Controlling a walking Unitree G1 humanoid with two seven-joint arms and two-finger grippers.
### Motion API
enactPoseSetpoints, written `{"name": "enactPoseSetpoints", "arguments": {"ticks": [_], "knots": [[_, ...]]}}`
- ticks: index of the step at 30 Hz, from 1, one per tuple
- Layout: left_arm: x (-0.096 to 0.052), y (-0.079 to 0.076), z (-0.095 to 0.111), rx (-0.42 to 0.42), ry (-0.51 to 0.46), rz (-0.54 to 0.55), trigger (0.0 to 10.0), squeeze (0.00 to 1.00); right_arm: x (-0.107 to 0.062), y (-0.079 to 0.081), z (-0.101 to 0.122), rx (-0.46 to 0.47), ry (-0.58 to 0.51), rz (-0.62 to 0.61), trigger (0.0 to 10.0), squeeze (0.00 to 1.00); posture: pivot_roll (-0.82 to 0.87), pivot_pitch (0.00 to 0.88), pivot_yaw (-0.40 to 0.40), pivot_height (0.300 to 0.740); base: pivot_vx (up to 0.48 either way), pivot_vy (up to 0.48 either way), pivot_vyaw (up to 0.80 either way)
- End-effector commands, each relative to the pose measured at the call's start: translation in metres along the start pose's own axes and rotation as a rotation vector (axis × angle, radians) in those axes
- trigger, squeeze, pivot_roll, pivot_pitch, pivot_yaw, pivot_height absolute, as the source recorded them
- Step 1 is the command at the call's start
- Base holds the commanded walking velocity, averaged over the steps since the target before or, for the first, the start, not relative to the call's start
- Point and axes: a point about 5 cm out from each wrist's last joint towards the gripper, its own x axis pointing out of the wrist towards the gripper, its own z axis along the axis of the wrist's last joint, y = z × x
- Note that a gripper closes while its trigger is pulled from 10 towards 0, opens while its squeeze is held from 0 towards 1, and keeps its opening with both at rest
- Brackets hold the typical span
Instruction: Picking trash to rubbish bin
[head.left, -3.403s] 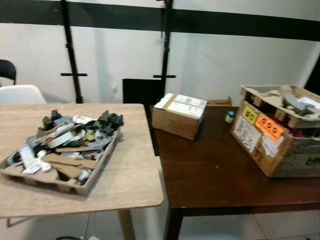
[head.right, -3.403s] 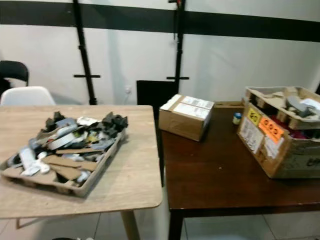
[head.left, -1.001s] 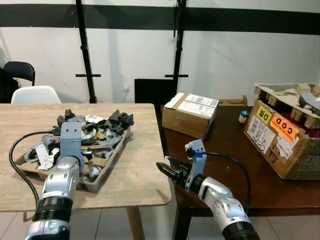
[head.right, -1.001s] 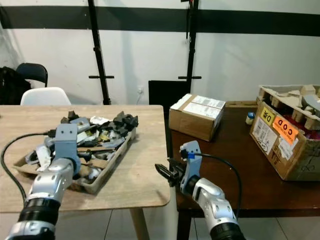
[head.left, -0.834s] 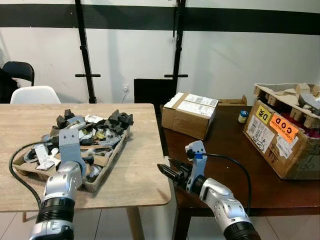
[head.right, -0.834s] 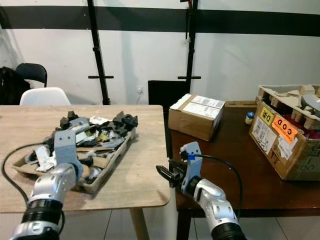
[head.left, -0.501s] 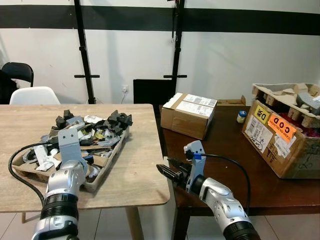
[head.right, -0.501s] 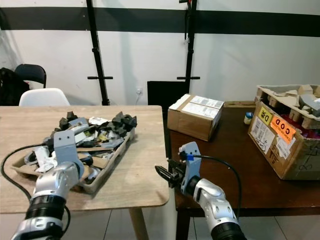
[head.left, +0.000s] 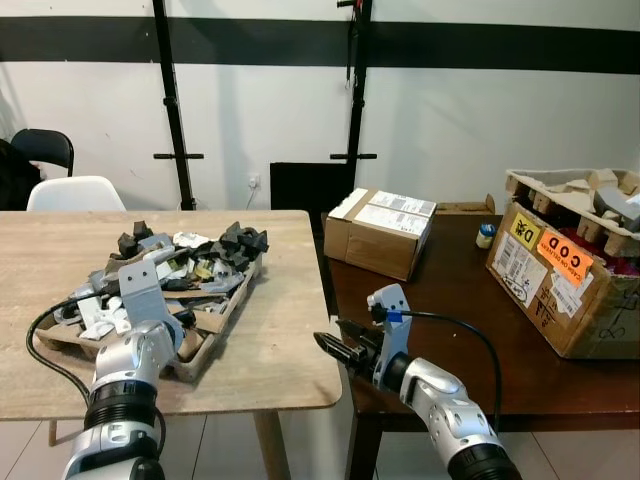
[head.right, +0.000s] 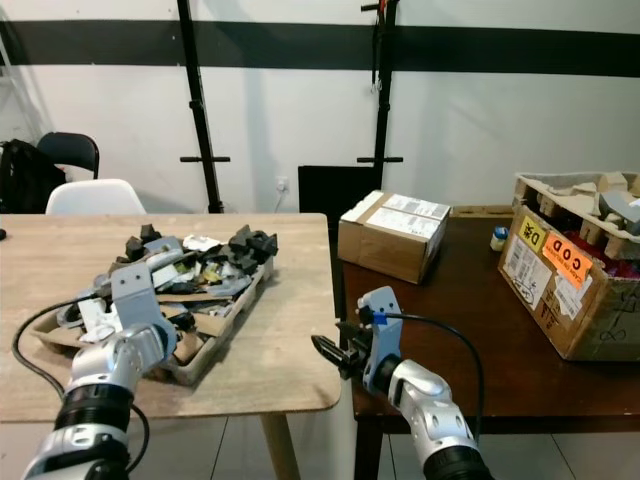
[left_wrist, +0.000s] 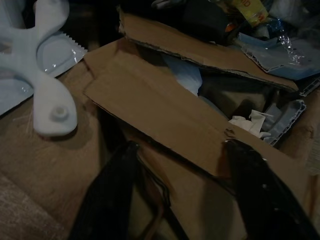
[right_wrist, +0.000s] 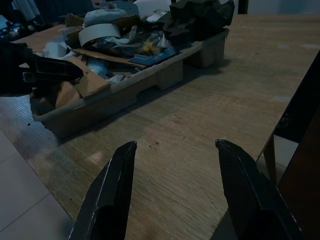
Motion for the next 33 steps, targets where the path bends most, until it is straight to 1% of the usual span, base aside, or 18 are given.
{"name": "enactPoseSetpoints", "arguments": {"ticks": [1,6,14,16,17,19,20,22,23,24,26,27,29,30,31,32,33], "knots": [[0.003,-0.002,-0.022,-0.014,0.097,-0.017,0.0,0.00,0.000,-0.002,0.000,-0.005,0.004,-0.007,10.0,0.00,-0.02,0.047,-0.013,0.740,0.000,0.000,0.00],[0.003,0.000,-0.021,-0.037,0.099,-0.016,0.0,0.00,0.001,-0.003,0.000,-0.002,0.002,-0.006,10.0,0.00,-0.01,0.050,-0.018,0.740,0.000,0.000,0.00],[0.001,0.004,-0.014,-0.048,0.068,0.016,0.0,0.00,0.002,-0.003,0.001,-0.004,0.000,-0.007,10.0,0.00,-0.01,0.051,-0.020,0.740,0.000,0.000,0.00],[-0.002,0.007,-0.005,-0.006,0.003,0.068,0.0,0.00,0.002,-0.004,0.002,-0.004,-0.003,-0.009,10.0,0.00,-0.01,0.053,-0.020,0.740,0.000,0.000,0.00],[-0.002,0.007,-0.005,-0.006,0.003,0.068,0.0,0.00,0.002,-0.004,0.002,-0.004,-0.003,-0.009,10.0,0.00,-0.01,0.053,-0.020,0.740,0.000,0.000,0.00],[-0.005,0.006,0.003,0.013,-0.058,0.069,0.0,0.00,0.002,-0.004,0.002,-0.003,-0.005,-0.011,10.0,0.00,-0.01,0.053,-0.020,0.740,0.000,0.000,0.00],[-0.005,0.006,0.003,0.013,-0.058,0.069,0.0,0.00,0.002,-0.004,0.002,-0.003,-0.005,-0.011,10.0,0.00,-0.01,0.053,-0.020,0.740,0.000,0.000,0.00],[-0.009,0.001,0.015,0.049,-0.150,0.042,0.0,0.00,0.001,-0.004,0.003,-0.001,-0.009,-0.012,10.0,0.00,-0.01,0.057,-0.019,0.740,0.000,0.000,0.00],[-0.009,0.001,0.015,0.049,-0.150,0.042,0.0,0.00,0.001,-0.004,0.003,-0.001,-0.009,-0.012,10.0,0.00,-0.01,0.057,-0.019,0.740,0.000,0.000,0.00],[-0.011,-0.002,0.019,0.065,-0.184,0.027,0.0,0.00,0.001,-0.004,0.003,0.000,-0.010,-0.012,10.0,0.00,-0.01,0.058,-0.018,0.740,0.000,0.000,0.00],[-0.018,-0.016,0.030,0.125,-0.261,-0.059,0.0,0.00,0.001,-0.005,0.005,0.008,-0.020,-0.015,10.0,0.00,-0.01,0.058,-0.019,0.740,0.000,0.000,0.00],[-0.018,-0.016,0.030,0.125,-0.261,-0.059,0.0,0.00,0.001,-0.005,0.005,0.008,-0.020,-0.015,10.0,0.00,-0.01,0.058,-0.019,0.740,0.000,0.000,0.00],[-0.027,-0.035,0.036,0.203,-0.301,-0.178,0.0,0.00,0.001,-0.007,0.008,0.018,-0.034,-0.019,10.0,0.00,-0.01,0.058,-0.017,0.740,0.000,0.000,0.00],[-0.030,-0.041,0.037,0.224,-0.306,-0.218,0.0,0.00,0.001,-0.007,0.009,0.021,-0.038,-0.020,10.0,0.00,-0.01,0.058,-0.017,0.740,0.000,0.000,0.00],[-0.030,-0.041,0.037,0.224,-0.306,-0.218,0.0,0.00,0.001,-0.007,0.009,0.021,-0.038,-0.020,10.0,0.00,-0.01,0.058,-0.017,0.740,0.000,0.000,0.00],[-0.034,-0.047,0.038,0.254,-0.310,-0.265,0.0,0.00,0.001,-0.008,0.010,0.023,-0.042,-0.021,10.0,0.00,-0.01,0.059,-0.017,0.740,0.000,0.000,0.00],[-0.039,-0.056,0.038,0.295,-0.308,-0.353,0.0,0.00,0.001,-0.010,0.011,0.026,-0.048,-0.022,10.0,0.00,-0.01,0.060,-0.017,0.740,0.000,0.000,0.00]]}}
